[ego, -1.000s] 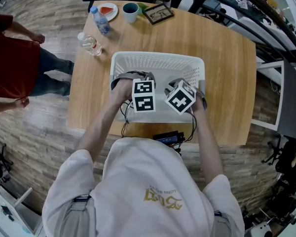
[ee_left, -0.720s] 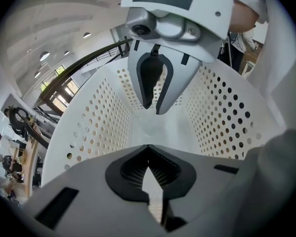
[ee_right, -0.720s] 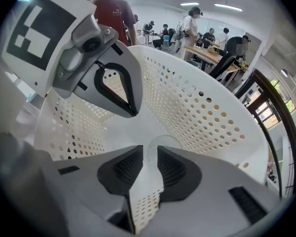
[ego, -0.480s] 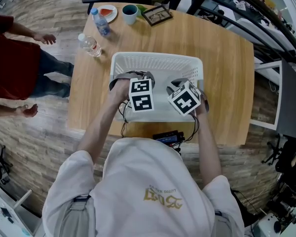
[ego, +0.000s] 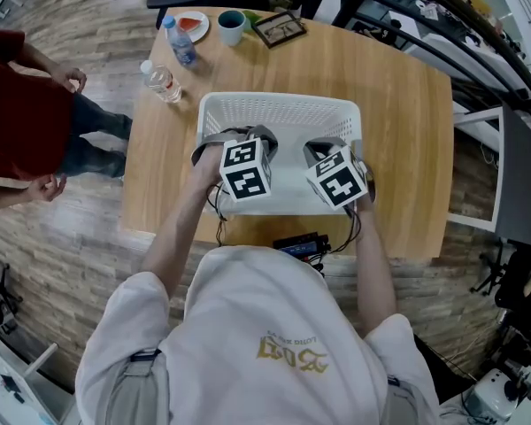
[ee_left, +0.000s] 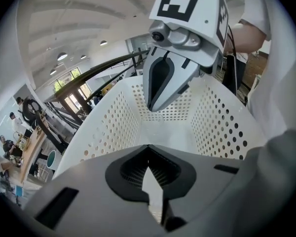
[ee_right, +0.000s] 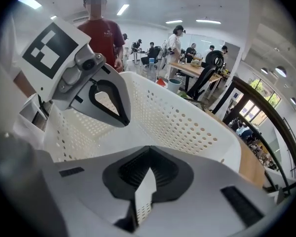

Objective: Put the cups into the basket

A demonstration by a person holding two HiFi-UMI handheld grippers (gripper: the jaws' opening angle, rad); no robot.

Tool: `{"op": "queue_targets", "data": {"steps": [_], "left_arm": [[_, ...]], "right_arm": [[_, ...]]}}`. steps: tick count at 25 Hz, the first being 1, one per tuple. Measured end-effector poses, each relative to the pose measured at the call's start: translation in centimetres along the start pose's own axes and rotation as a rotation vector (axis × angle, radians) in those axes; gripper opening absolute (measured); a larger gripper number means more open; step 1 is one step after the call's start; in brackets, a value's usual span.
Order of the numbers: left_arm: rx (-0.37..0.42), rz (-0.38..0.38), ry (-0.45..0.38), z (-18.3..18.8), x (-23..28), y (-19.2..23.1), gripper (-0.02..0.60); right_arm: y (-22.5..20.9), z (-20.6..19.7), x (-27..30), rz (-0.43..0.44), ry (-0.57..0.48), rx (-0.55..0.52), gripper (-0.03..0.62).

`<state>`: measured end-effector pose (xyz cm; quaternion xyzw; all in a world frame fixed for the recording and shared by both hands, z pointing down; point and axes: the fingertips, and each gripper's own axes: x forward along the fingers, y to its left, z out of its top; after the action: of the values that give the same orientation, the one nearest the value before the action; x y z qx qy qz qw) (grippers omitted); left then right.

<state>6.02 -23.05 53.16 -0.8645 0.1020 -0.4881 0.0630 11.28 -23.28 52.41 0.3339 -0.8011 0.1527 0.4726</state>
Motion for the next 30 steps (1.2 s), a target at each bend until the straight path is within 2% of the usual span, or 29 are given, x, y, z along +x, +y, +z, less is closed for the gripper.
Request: {"op": "queue_targets", "data": {"steps": [4,7,10,15,23,27,30], "left_arm": [[-0.051,0.03,-0.057,0.9,-0.7,0.4,0.006],[-0.098,0.09,-0.126,1.5,-1.5,2.4,0.006],[-0.192,0.116,-0.217,2.0,-2.7,1.0,0.006],[-0.288,0.251,-0.392,3.6,-6.4,4.1,0.006],[-0.403,0.362,-0.622,5.2,-10.5,5.7,0.006],[-0.485,0.484,-0.765,5.2,-13.4,7.0,0.006],[-0.503,0.552,-0.815,5.0,-15.1,7.6,0.006]], "right_arm": [[-0.6,0.5,-0.8,-0.032,-0.054,0.003,0.011],[-1.9,1.9,-1.1,-0.074,-0.105,0.0,0.011],[-0.6,0.9,-2.5,-0.081,-0.149,0.055,0.009],[-2.3,3.0,-4.8,-0.149,-0.305,0.127,0.011],[-1.7,3.8,-6.7,-0.181,-0.442,0.199,0.009],[-1.8,4.5,-7.8,-0.193,-0.536,0.247,0.009],[-1.9,5.3,-9.1,-0.191,-0.625,0.291,0.009]]}}
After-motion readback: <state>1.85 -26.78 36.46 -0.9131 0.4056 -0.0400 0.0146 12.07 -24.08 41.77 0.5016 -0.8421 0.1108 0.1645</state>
